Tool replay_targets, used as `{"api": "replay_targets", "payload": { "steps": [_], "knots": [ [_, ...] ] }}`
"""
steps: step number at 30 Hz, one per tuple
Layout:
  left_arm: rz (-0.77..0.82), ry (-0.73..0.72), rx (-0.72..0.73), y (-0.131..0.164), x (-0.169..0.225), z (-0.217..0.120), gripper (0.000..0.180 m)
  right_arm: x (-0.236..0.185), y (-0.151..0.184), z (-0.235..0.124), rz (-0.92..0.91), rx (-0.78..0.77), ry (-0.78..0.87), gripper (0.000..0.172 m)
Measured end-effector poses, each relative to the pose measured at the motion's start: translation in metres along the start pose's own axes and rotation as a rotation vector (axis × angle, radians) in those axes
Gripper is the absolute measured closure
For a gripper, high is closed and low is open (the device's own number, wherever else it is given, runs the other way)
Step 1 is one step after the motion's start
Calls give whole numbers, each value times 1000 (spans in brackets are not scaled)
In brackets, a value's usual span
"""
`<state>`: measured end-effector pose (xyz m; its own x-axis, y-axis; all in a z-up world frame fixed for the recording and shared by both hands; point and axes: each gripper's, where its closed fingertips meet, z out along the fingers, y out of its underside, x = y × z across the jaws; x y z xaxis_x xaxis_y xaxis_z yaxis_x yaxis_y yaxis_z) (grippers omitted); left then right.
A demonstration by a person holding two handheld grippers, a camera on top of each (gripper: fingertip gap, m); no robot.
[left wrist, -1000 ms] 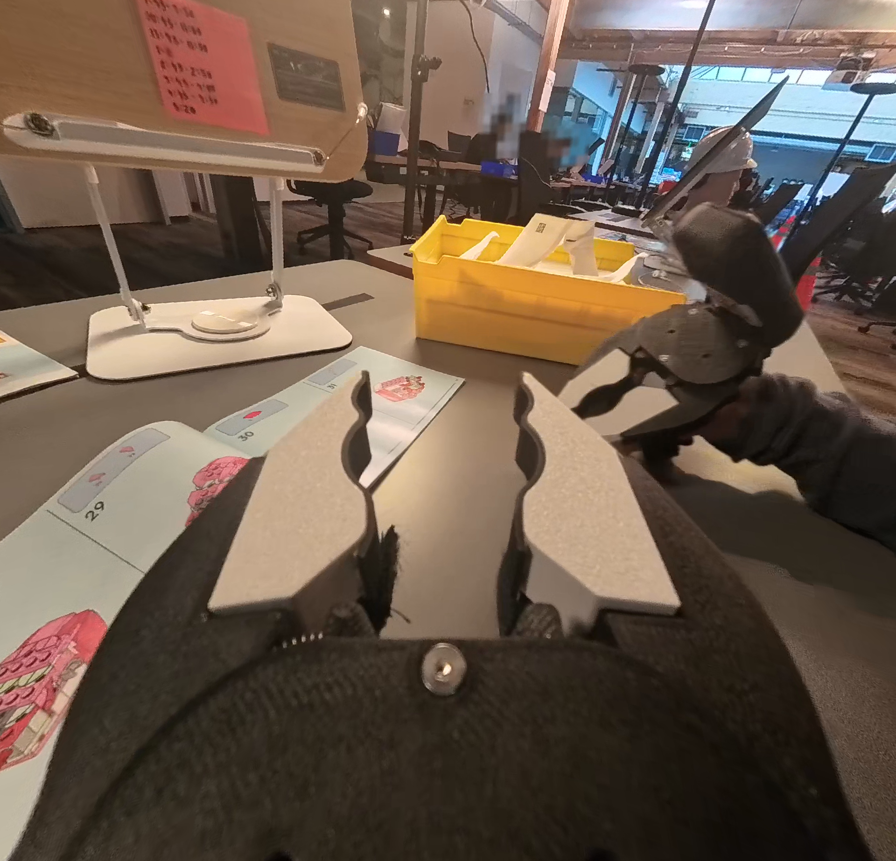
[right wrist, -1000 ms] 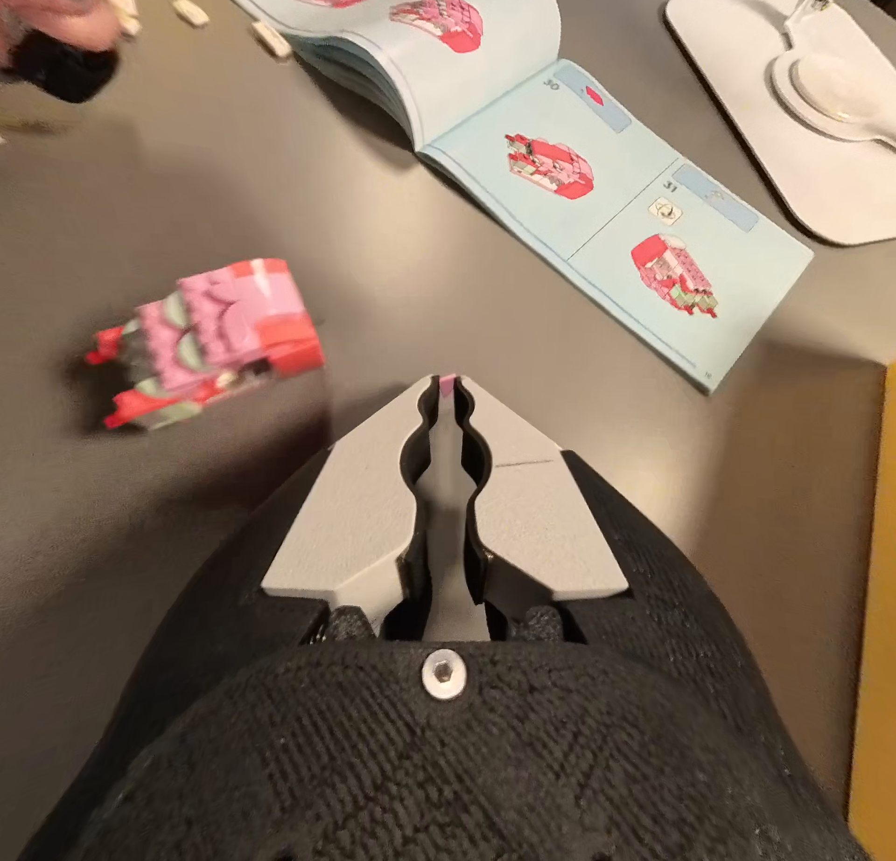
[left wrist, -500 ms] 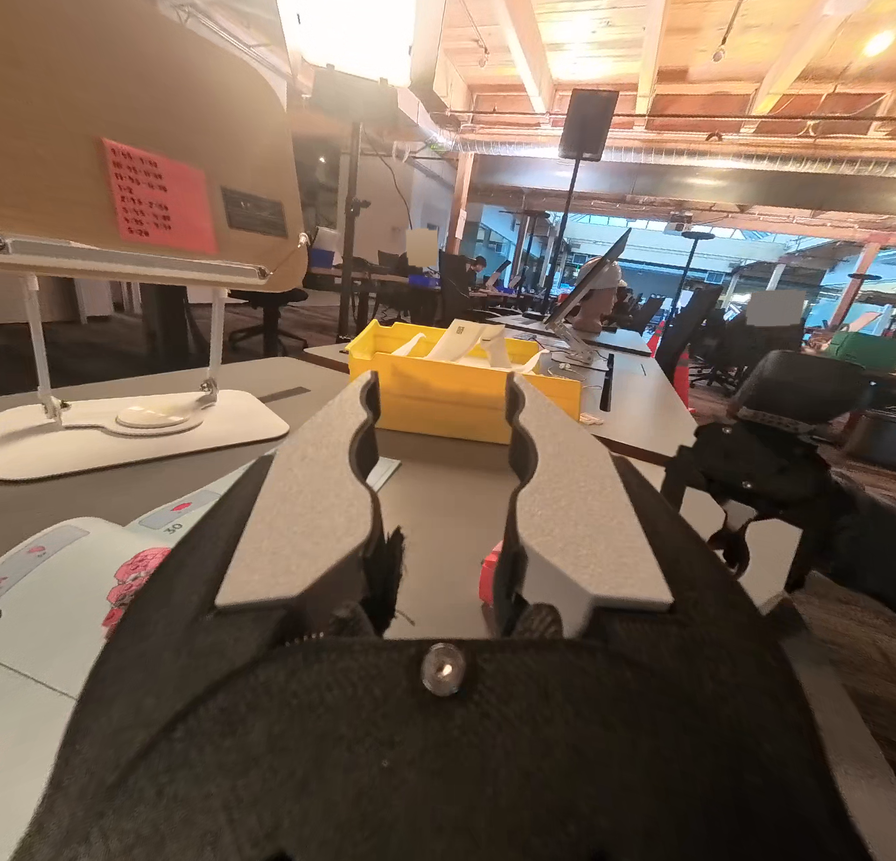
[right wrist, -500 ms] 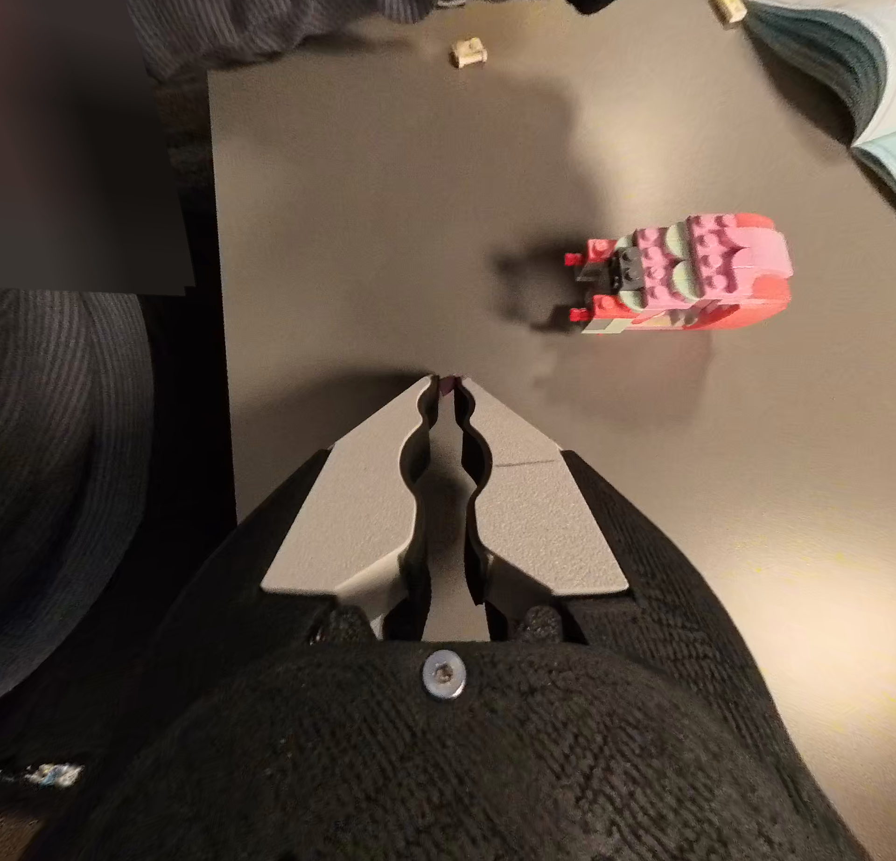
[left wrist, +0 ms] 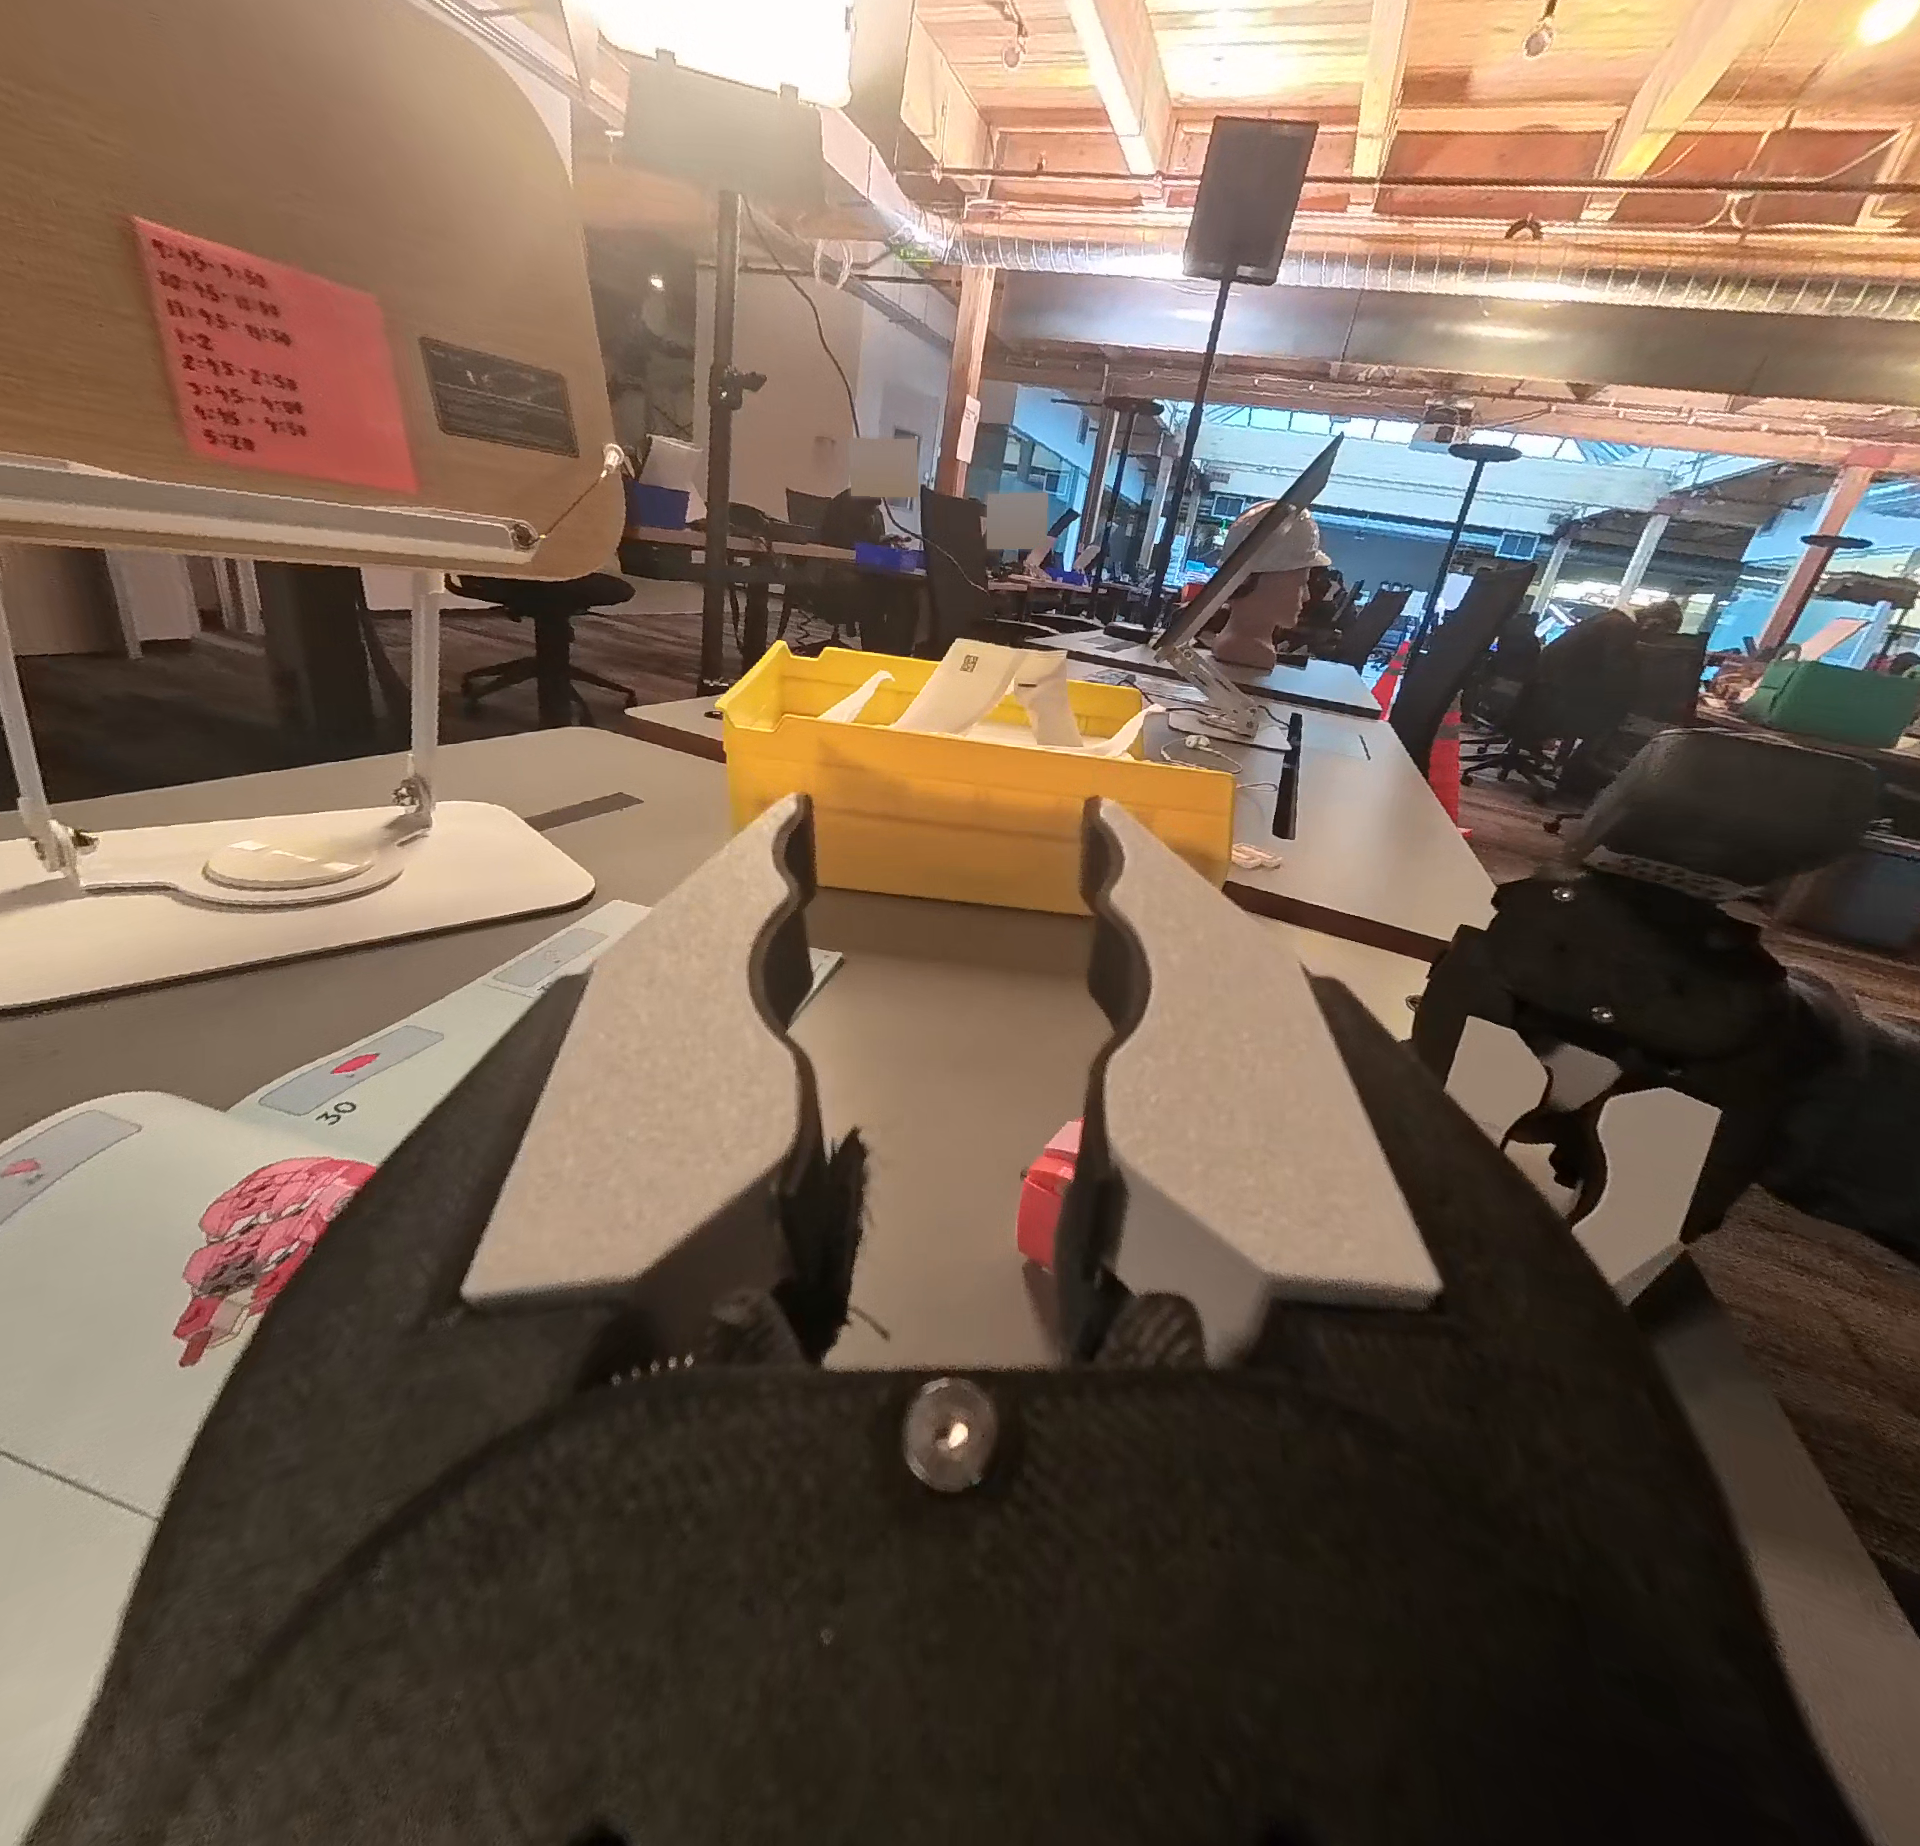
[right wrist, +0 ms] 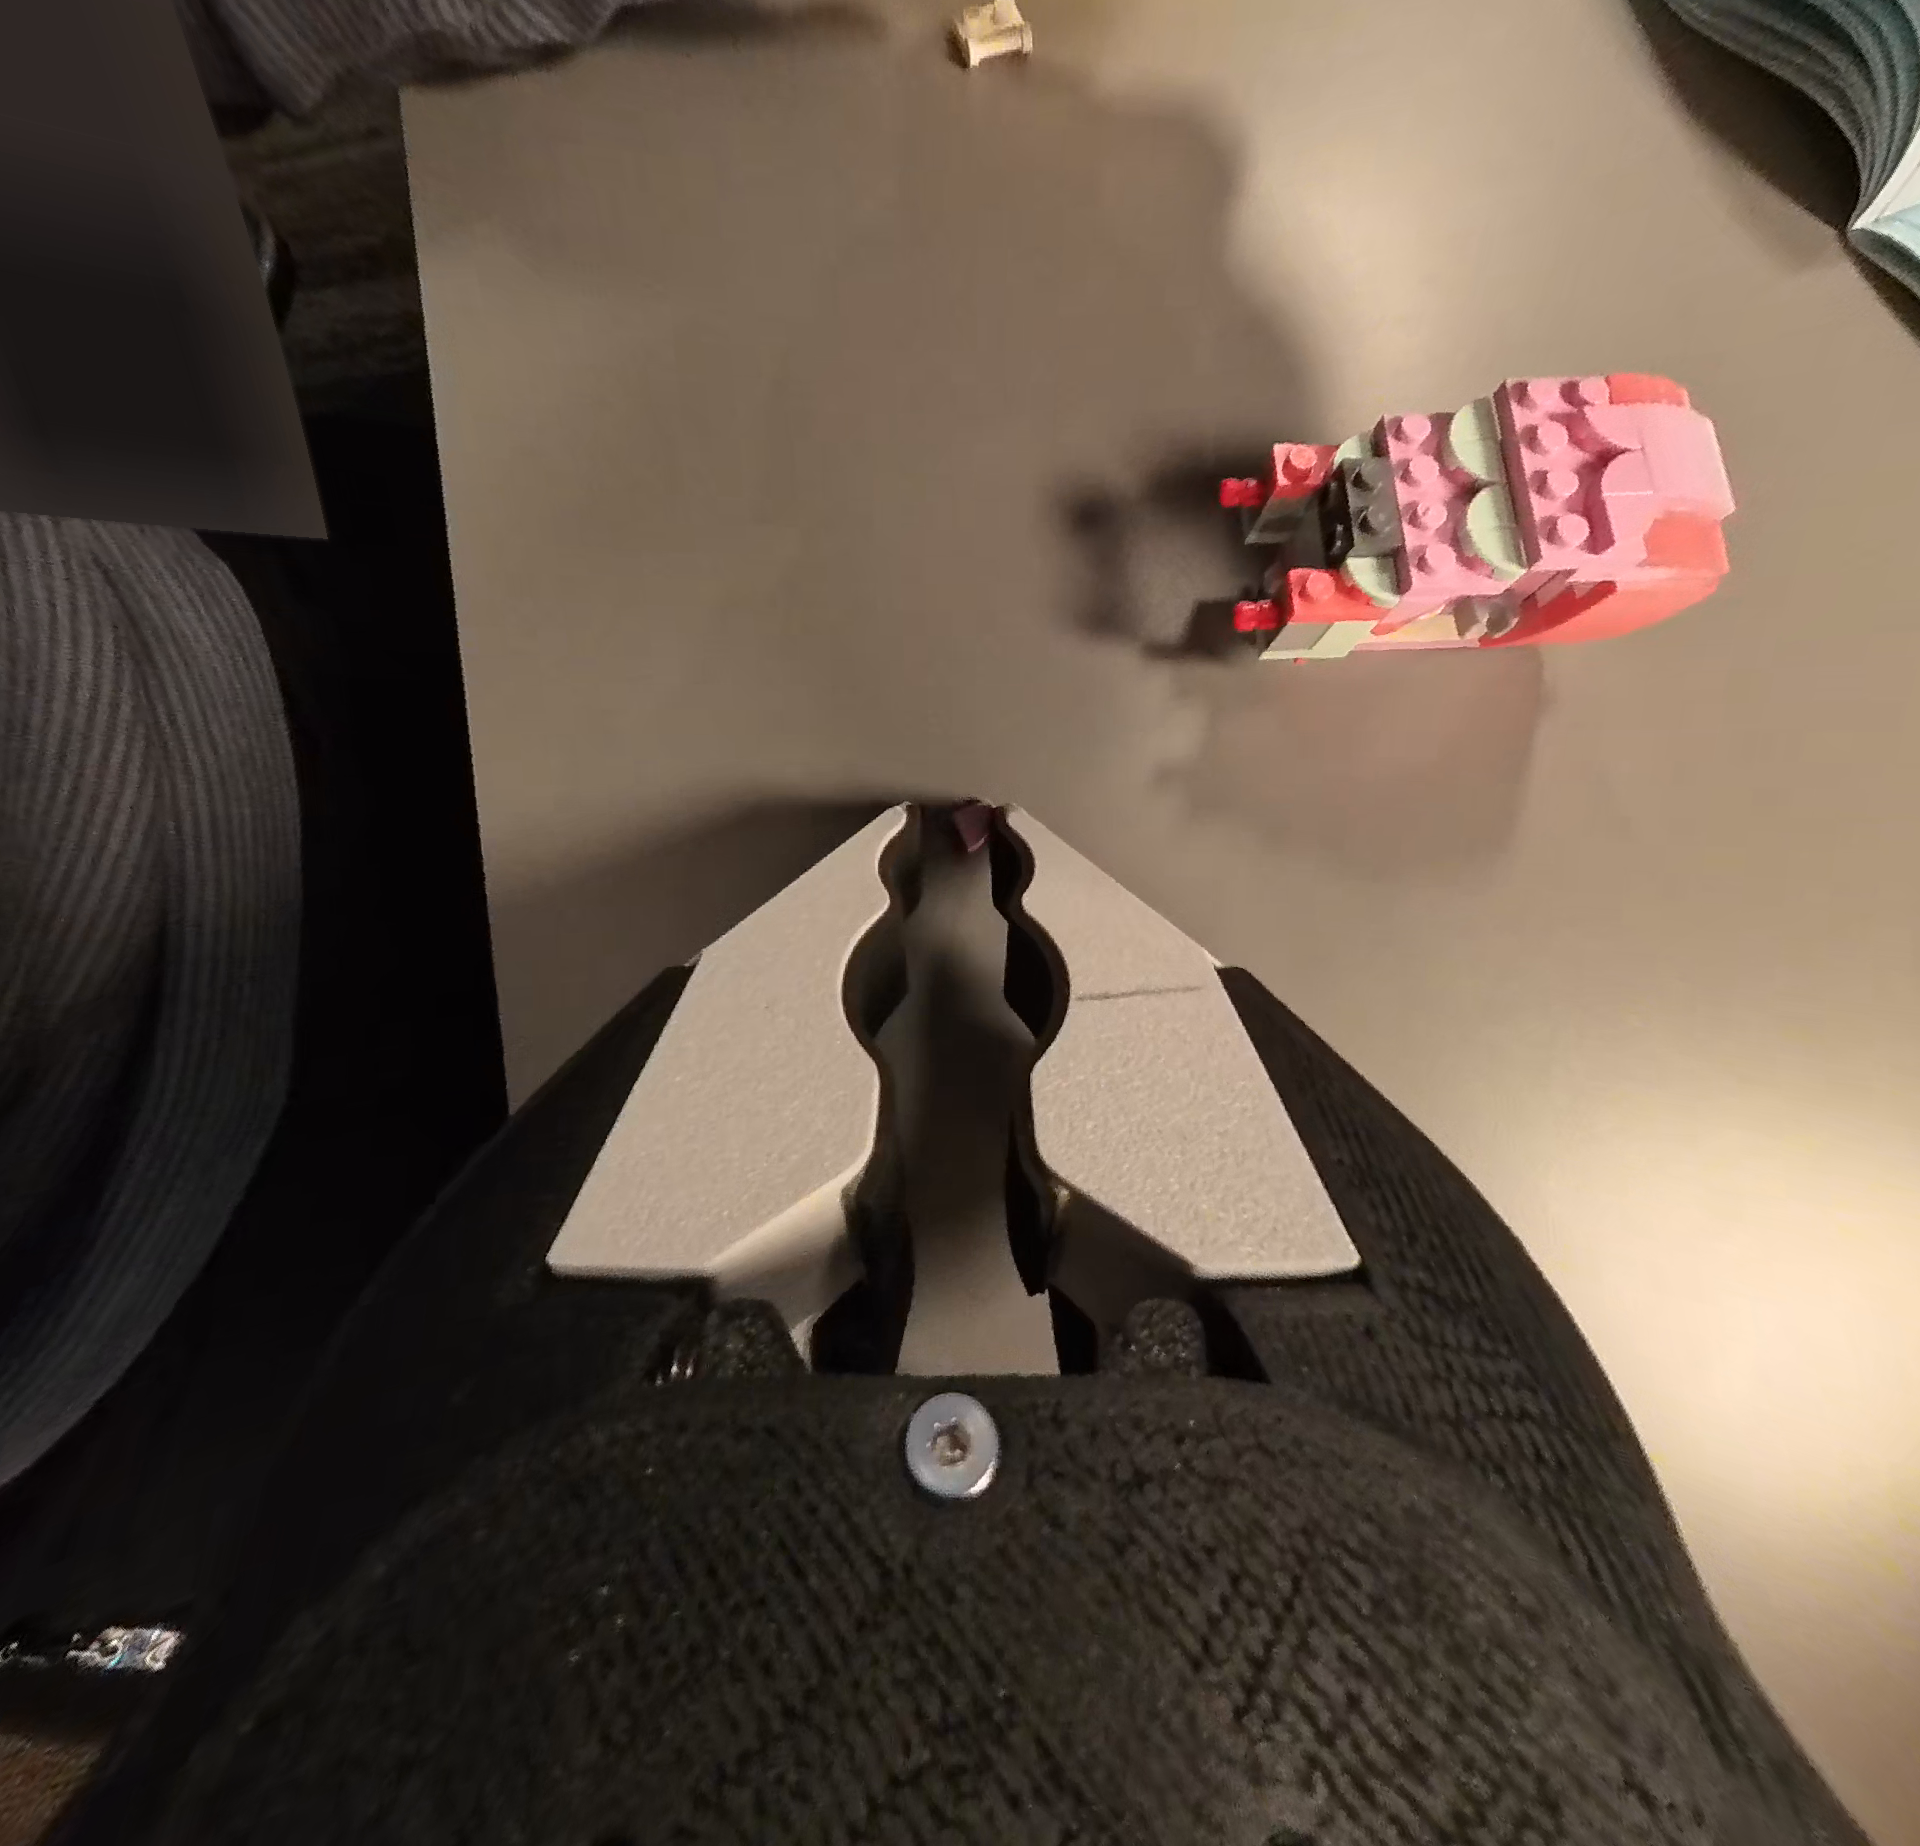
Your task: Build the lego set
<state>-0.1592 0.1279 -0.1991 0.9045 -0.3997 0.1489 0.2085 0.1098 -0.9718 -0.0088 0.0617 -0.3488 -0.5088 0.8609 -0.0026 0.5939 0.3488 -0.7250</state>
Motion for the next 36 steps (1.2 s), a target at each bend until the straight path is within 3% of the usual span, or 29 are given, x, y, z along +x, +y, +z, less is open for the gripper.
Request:
{"api": "replay_targets", "payload": {
  "steps": [19,36],
  "knots": [
    [20,38,-68,14,9,7,130,9,0,-3,19,18,18,147],
    [33,34,-67,15,9,7,133,32,6,-7,58,7,138,150]
  ]
}}
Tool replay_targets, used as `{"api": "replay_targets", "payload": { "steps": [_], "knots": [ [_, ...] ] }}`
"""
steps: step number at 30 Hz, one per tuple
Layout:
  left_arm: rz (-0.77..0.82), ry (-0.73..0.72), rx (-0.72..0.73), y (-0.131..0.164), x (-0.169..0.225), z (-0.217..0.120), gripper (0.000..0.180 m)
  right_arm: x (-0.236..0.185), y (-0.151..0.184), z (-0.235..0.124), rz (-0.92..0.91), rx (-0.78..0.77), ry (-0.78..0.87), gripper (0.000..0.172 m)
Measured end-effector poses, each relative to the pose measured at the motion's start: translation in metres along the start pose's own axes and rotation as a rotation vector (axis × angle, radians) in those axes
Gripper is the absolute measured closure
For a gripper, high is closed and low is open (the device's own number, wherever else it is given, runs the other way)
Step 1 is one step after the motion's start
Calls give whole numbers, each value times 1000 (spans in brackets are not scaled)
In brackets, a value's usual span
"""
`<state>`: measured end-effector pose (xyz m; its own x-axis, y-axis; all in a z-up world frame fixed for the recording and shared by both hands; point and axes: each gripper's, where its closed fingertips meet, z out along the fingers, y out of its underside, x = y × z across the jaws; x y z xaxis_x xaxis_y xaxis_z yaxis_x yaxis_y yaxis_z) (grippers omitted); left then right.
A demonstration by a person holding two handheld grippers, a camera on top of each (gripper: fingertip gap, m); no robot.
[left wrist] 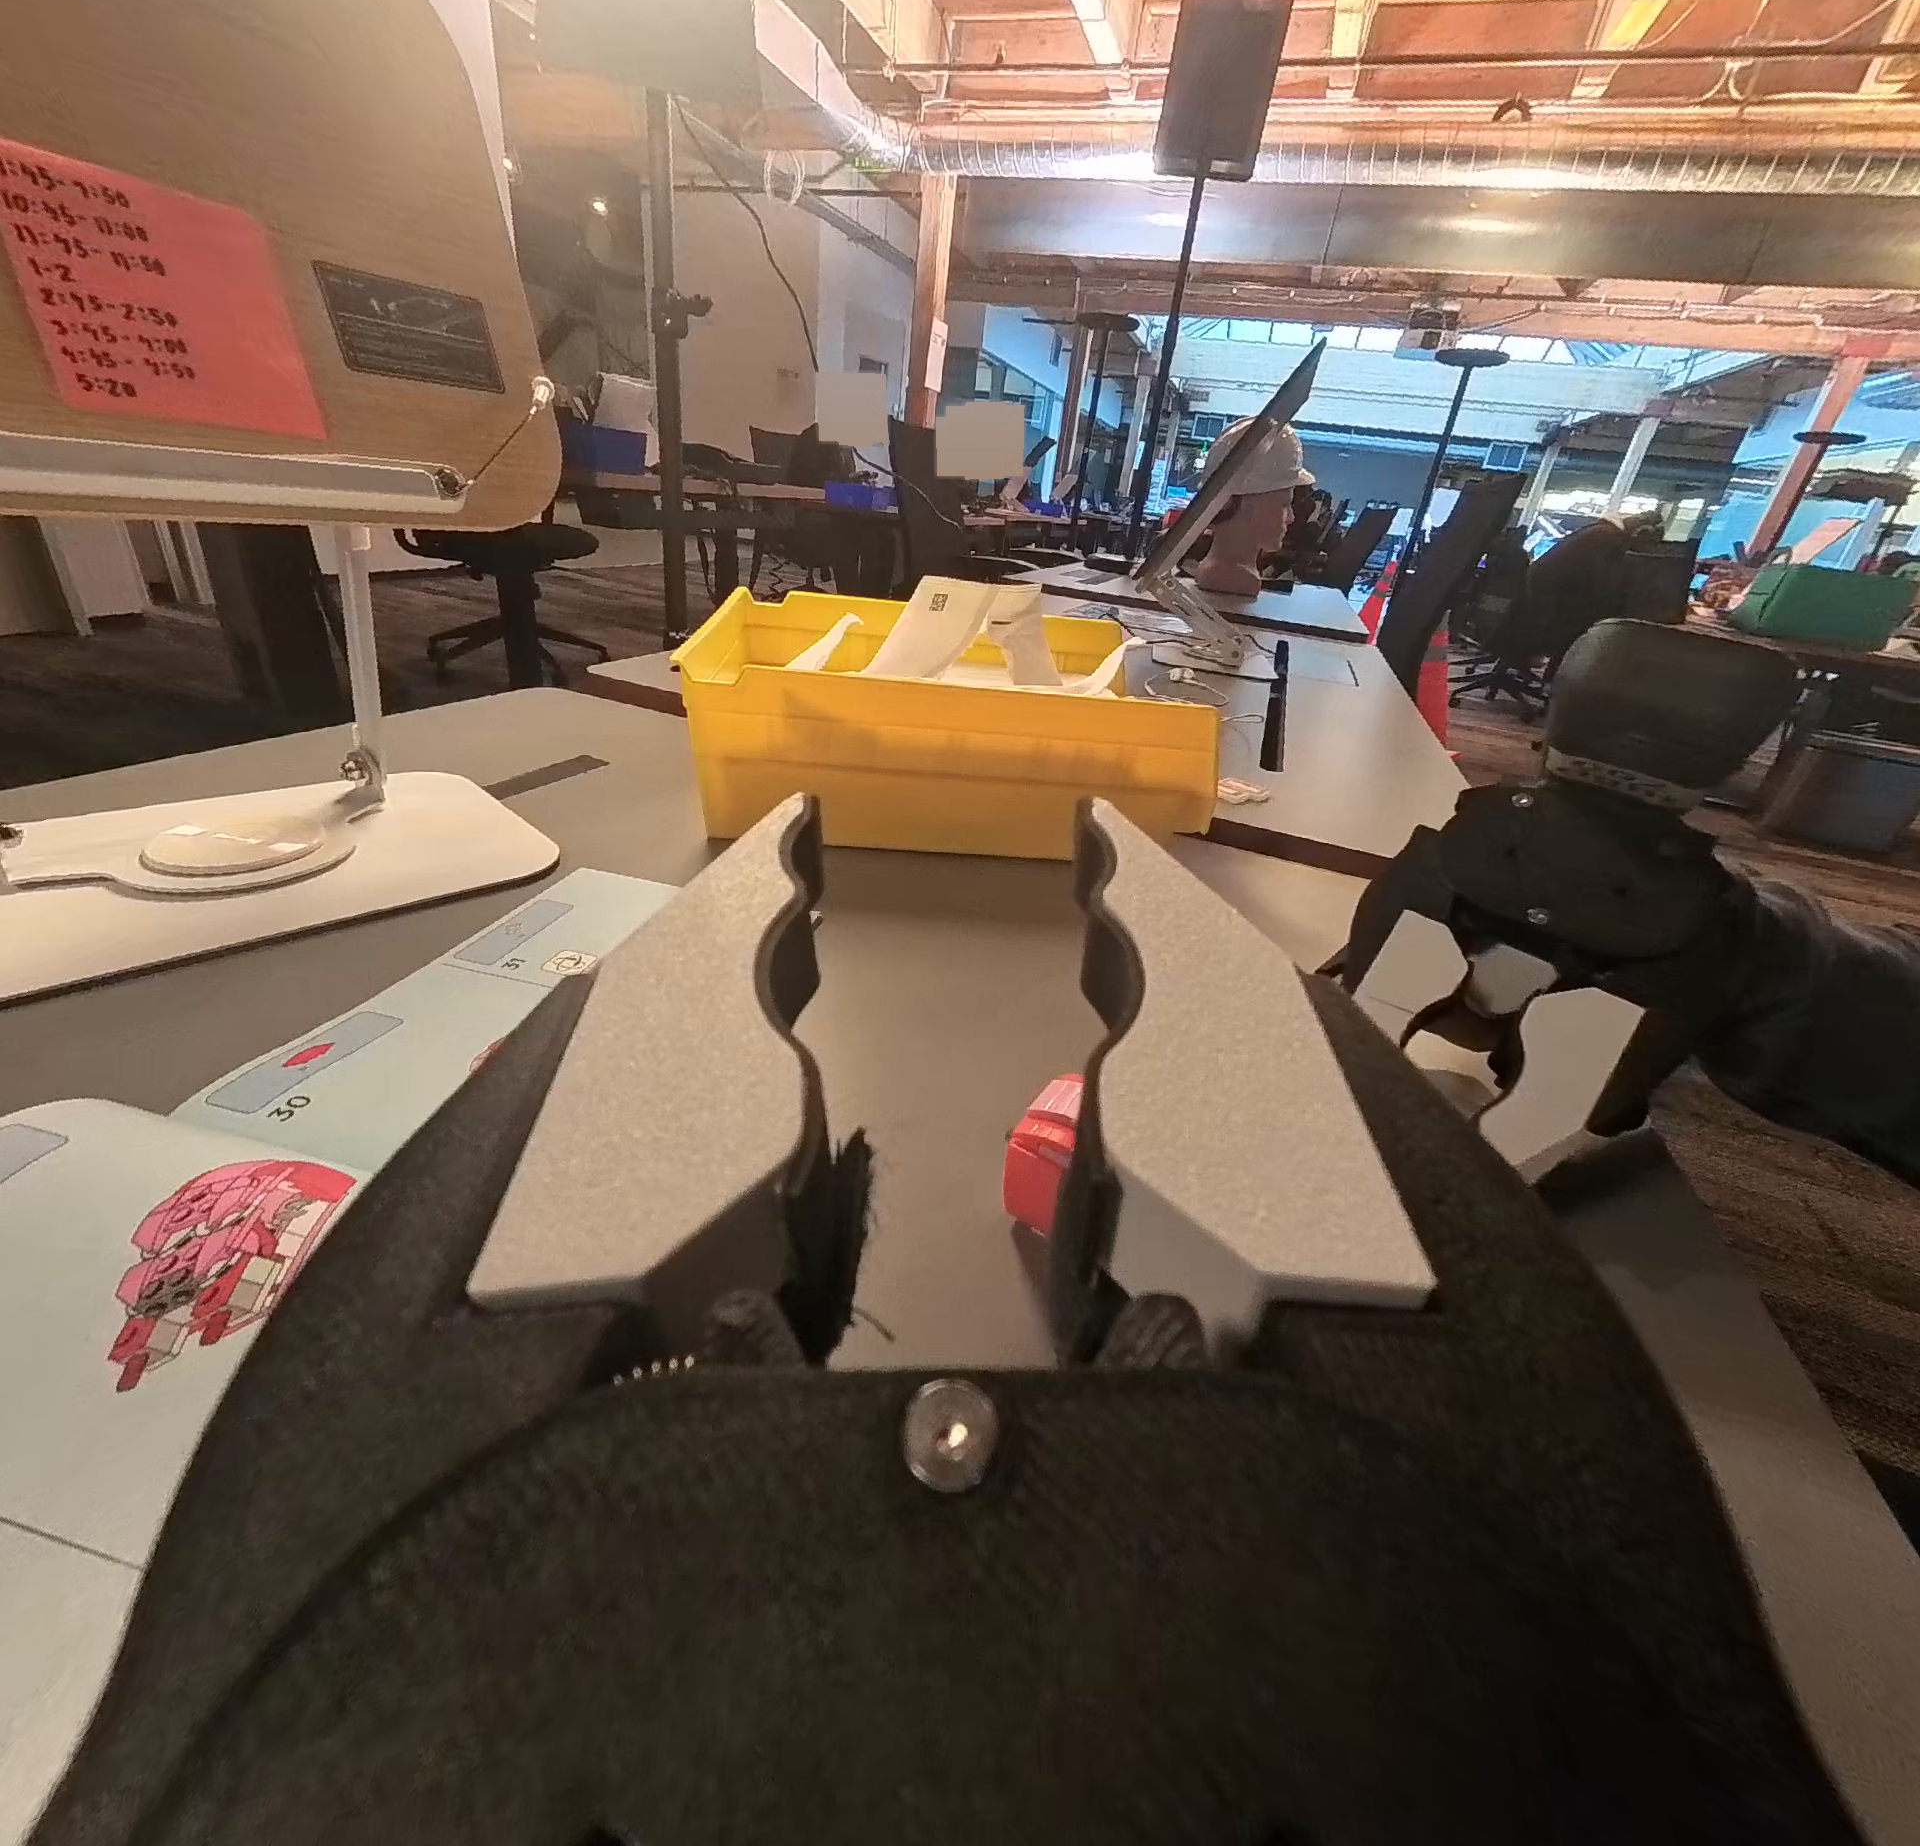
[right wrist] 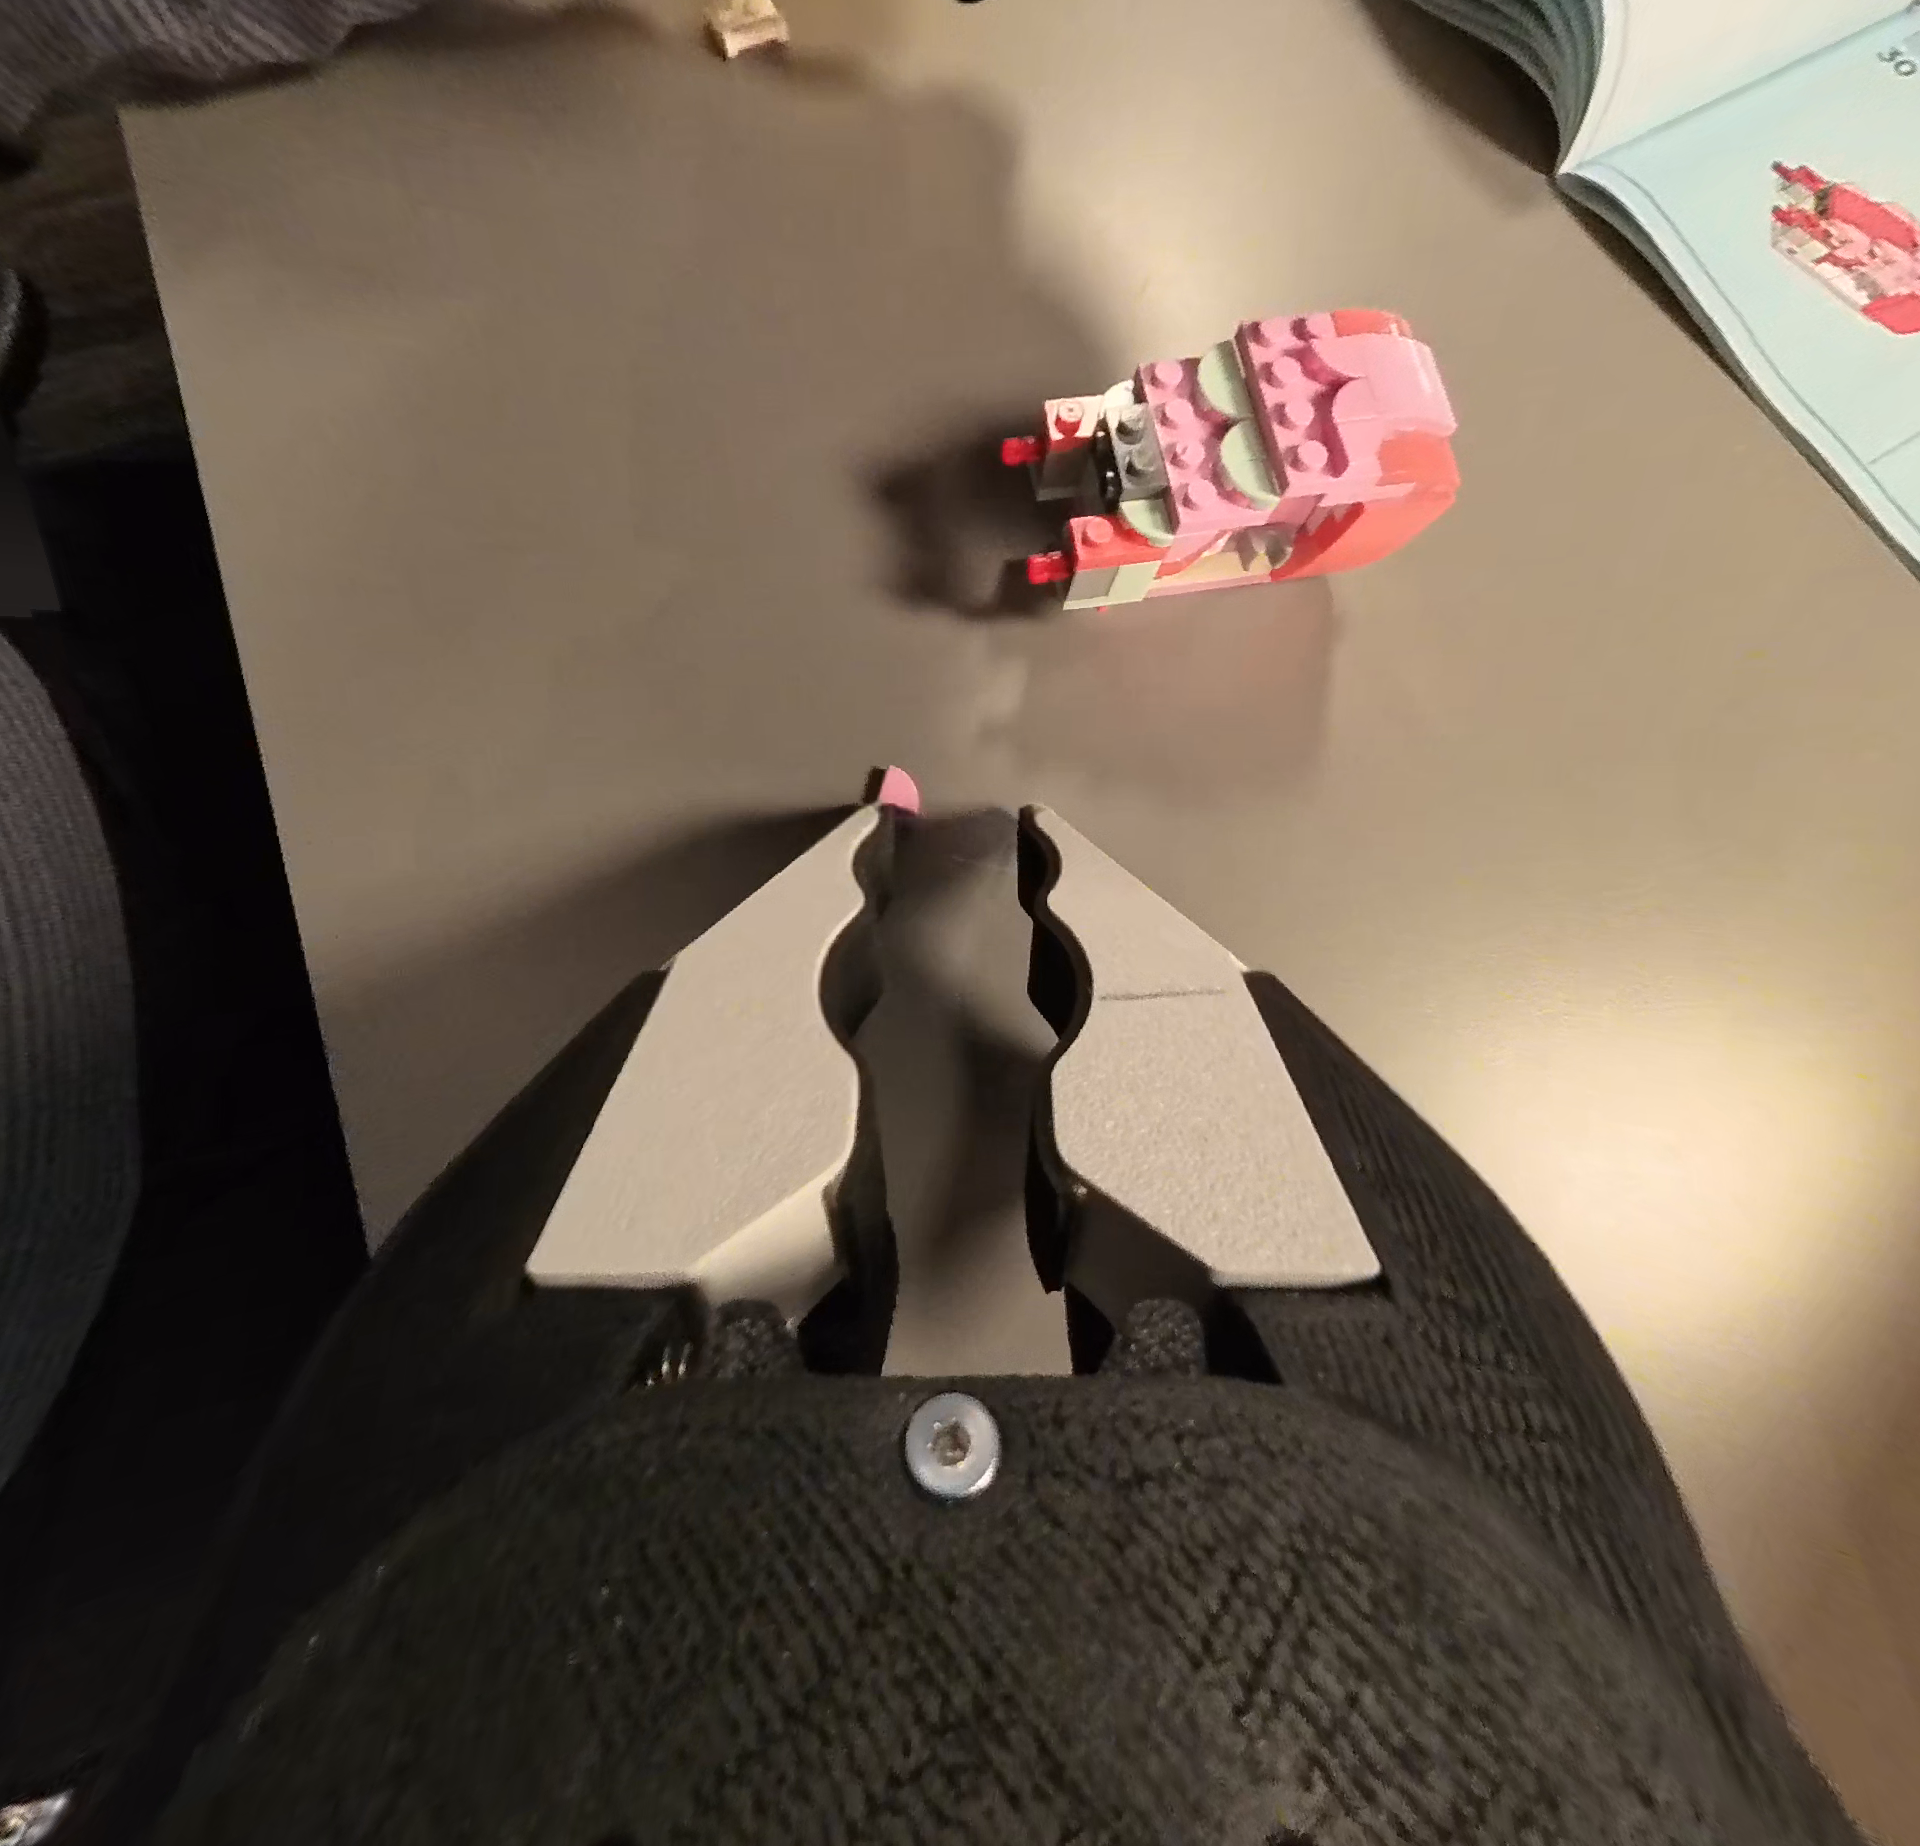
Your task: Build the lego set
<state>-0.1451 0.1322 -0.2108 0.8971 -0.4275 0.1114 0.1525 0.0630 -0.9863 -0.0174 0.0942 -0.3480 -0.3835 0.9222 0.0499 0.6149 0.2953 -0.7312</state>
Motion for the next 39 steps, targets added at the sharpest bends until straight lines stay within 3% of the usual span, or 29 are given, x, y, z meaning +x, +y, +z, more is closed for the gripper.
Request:
{"api": "replay_targets", "payload": {
  "steps": [19,21,23,25,27,32,39],
  "knots": [
    [26,21,-30,3,4,1,130,-11,-4,4,51,-11,-51,166],
    [33,115,-112,12,17,0,120,-11,-4,4,40,-21,-54,166],
    [-6,254,-316,38,35,-4,102,-12,-3,4,31,-31,-64,166],
    [20,296,-493,68,42,-8,89,-12,-3,4,19,-42,-80,167],
    [109,310,-592,90,47,-9,87,-8,-3,3,-23,-61,-71,167],
    [188,312,-682,119,53,-1,94,14,-37,-11,-99,34,-41,167],
    [181,325,-666,119,53,2,85,32,-80,-11,-233,100,-101,167]
  ]
}}
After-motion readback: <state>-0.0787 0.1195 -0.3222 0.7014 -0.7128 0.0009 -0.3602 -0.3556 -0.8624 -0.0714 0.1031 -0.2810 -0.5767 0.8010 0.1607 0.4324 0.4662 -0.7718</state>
